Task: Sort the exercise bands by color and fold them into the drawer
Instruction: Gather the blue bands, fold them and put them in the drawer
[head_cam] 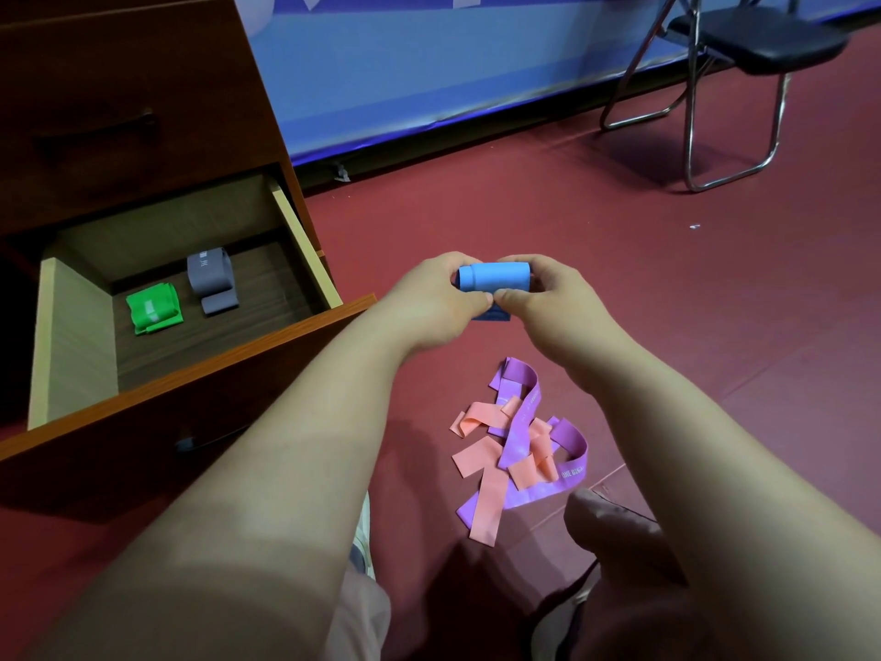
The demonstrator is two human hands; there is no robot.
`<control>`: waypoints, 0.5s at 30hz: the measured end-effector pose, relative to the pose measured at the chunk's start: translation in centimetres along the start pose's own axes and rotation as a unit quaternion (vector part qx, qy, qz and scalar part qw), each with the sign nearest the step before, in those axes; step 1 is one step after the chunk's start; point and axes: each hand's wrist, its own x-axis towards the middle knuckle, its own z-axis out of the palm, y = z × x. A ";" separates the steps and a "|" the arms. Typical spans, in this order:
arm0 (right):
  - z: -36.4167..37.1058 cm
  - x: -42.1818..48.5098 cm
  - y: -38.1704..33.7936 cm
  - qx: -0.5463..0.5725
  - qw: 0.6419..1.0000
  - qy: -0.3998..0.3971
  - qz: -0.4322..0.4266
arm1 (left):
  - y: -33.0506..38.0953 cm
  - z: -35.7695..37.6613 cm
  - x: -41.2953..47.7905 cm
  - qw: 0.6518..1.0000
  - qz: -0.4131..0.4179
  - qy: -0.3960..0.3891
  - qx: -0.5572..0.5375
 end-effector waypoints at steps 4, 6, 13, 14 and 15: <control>0.0 0.1 0.0 0.029 0.999 -0.009 0.023 | 0.2 -0.1 -0.2 1.000 -0.007 -0.010 0.021; 0.0 0.1 0.0 0.037 0.999 -0.014 0.028 | 0.3 -0.1 -0.3 0.999 -0.016 -0.018 0.020; -0.6 0.0 -0.2 0.088 0.995 -0.025 0.040 | 0.8 -0.2 -0.3 0.998 -0.048 -0.020 -0.032; -0.6 0.0 -0.2 0.100 0.993 -0.024 0.049 | 1.0 -0.2 -0.3 0.997 -0.054 -0.022 -0.048; -0.6 0.1 -0.3 0.112 0.992 -0.024 0.057 | 1.1 -0.1 -0.3 0.996 -0.060 -0.025 -0.061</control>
